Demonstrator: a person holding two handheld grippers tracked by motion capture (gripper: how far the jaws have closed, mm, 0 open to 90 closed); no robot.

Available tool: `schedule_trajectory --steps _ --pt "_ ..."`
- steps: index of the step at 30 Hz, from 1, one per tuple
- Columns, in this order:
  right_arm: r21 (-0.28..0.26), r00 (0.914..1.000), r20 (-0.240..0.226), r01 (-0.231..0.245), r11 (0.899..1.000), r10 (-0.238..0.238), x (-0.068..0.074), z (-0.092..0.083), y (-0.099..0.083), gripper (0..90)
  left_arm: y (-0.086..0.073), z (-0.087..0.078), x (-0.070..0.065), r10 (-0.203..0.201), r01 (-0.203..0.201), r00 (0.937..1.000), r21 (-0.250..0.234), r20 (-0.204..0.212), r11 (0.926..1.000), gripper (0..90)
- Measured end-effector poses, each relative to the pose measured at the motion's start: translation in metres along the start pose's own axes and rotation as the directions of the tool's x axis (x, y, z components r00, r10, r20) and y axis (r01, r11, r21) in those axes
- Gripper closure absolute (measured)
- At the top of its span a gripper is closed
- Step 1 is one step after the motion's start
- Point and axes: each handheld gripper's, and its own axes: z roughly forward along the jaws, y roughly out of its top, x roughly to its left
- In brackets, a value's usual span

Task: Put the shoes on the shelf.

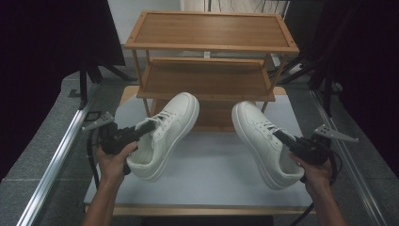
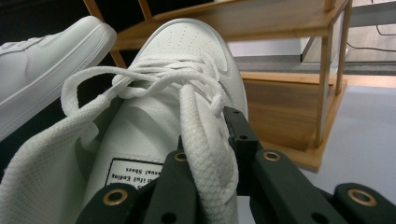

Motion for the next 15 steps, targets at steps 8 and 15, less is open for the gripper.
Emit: schedule_trajectory --steps 8,15 --pt "-0.044 0.9986 0.002 -0.052 0.998 0.052 0.003 0.008 0.013 83.7 0.025 -0.002 0.008 -0.060 0.062 0.9973 -0.043 0.043 0.9972 81.3" --pt "-0.084 0.9961 -0.009 -0.088 0.993 0.088 0.005 0.012 0.029 83.7 0.039 0.003 0.011 -0.085 0.087 0.9958 -0.053 0.035 0.9948 81.2"
